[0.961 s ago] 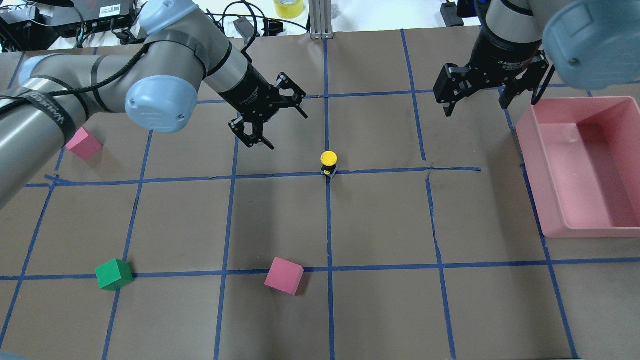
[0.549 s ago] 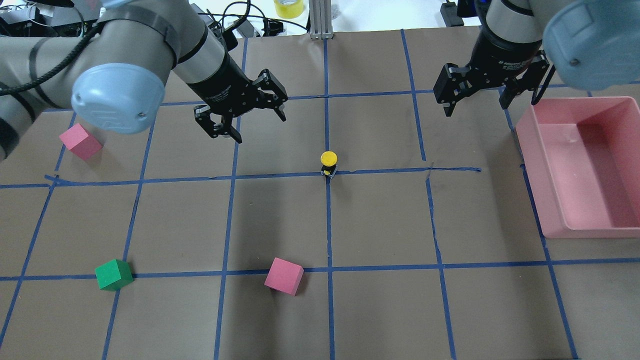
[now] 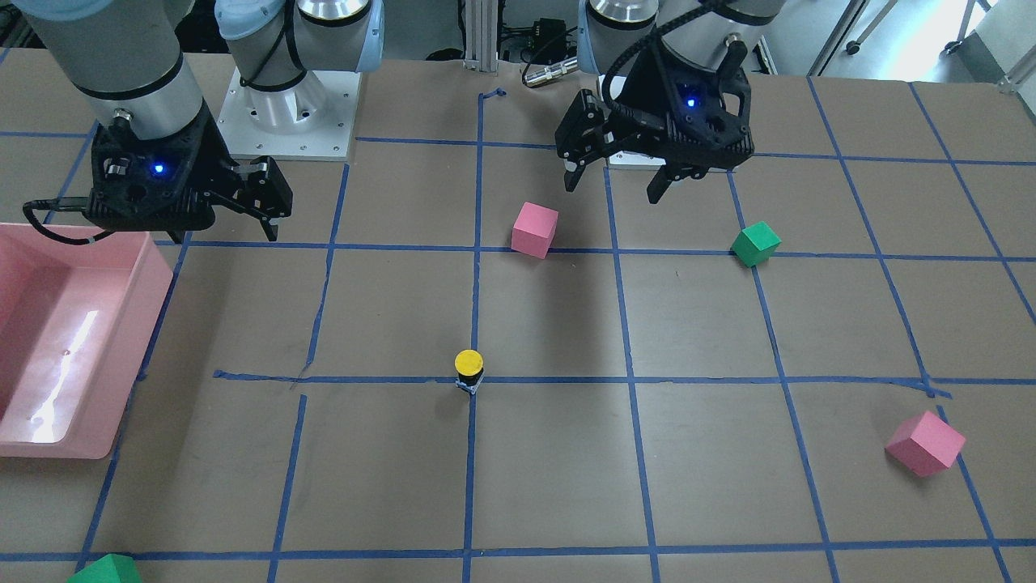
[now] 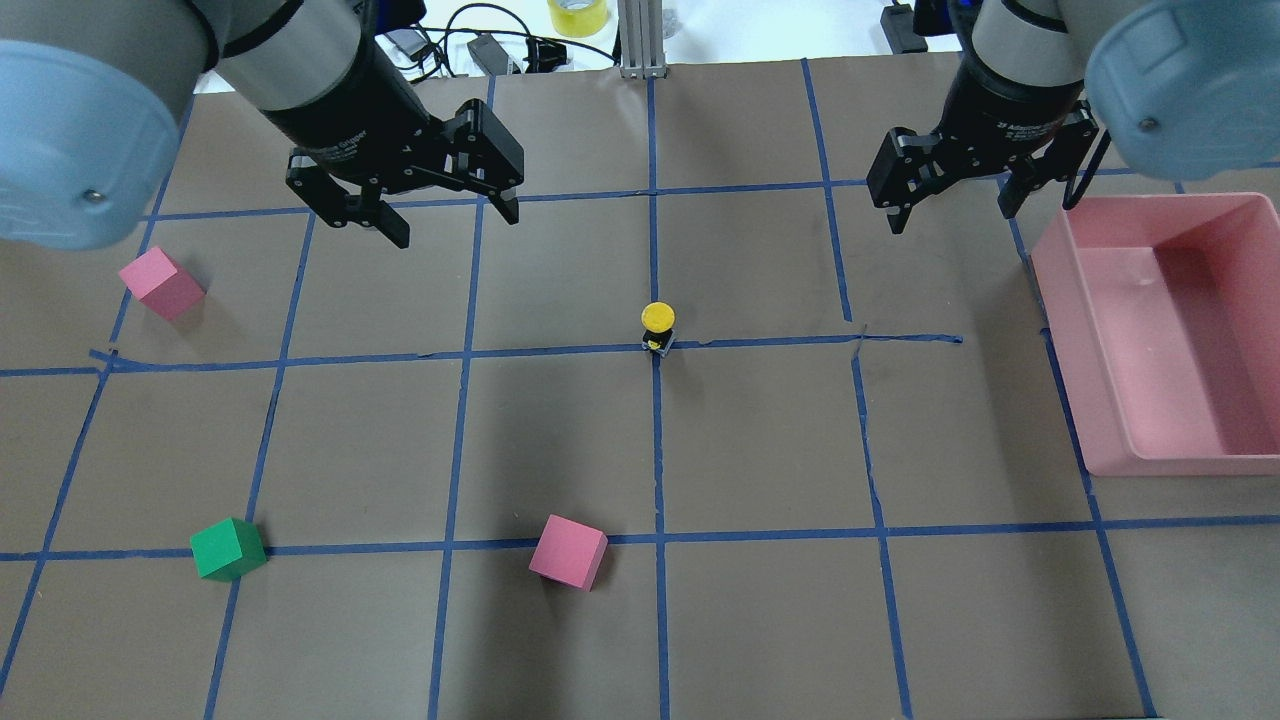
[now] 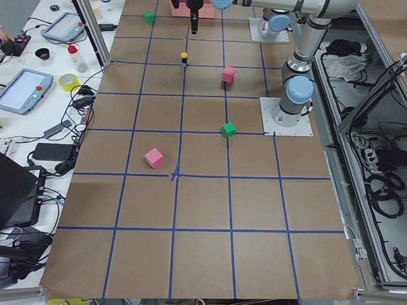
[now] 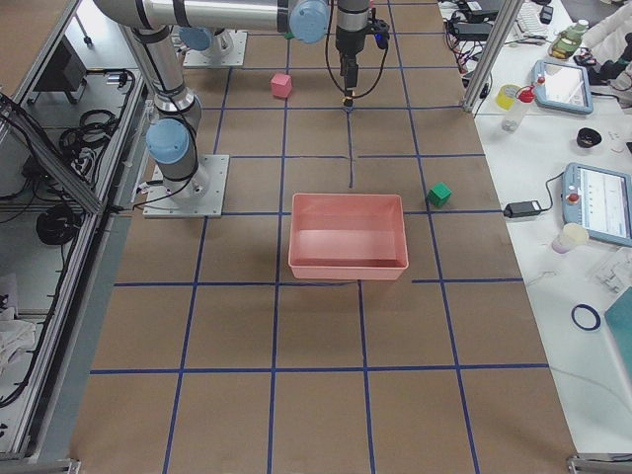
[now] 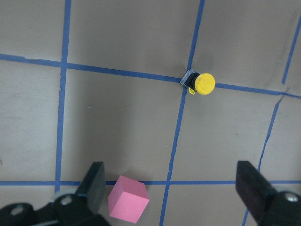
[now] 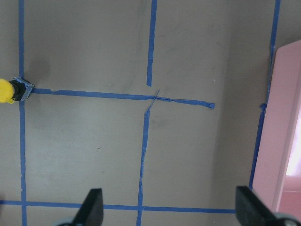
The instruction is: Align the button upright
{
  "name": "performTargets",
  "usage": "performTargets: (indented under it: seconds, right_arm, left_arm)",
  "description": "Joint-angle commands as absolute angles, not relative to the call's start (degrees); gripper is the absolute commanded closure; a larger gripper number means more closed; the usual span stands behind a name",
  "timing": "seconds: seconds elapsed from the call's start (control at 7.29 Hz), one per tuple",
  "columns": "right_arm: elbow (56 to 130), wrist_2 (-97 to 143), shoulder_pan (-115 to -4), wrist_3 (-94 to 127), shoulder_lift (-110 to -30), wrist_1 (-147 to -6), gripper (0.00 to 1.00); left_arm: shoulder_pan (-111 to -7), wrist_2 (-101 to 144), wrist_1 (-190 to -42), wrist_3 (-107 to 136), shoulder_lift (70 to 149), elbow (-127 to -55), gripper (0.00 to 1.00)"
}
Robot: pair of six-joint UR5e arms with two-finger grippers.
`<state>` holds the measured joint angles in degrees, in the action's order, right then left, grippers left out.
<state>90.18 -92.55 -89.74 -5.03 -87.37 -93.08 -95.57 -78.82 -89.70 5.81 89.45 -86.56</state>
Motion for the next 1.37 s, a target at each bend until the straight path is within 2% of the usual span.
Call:
performTargets:
  seconds: [0.0, 0.55, 1.24]
  right_arm:
    - [90.2, -92.6, -89.7, -5.4, -87.4, -93.0, 0.0]
    - [90.1, -91.6, -89.6, -8.5, -87.5, -92.9, 0.0]
    - [89.8, -91.6, -89.6, -9.1, -87.5, -92.6, 0.0]
  left_arm:
    - [-95.5, -86.2, -90.8, -7.3, 87.6, -85.3, 0.0]
    - [-94.8, -90.0, -85.3, -6.3, 89.1, -89.7, 0.0]
    - [-90.9, -89.5, -85.8, -5.2, 89.3, -90.4, 0.0]
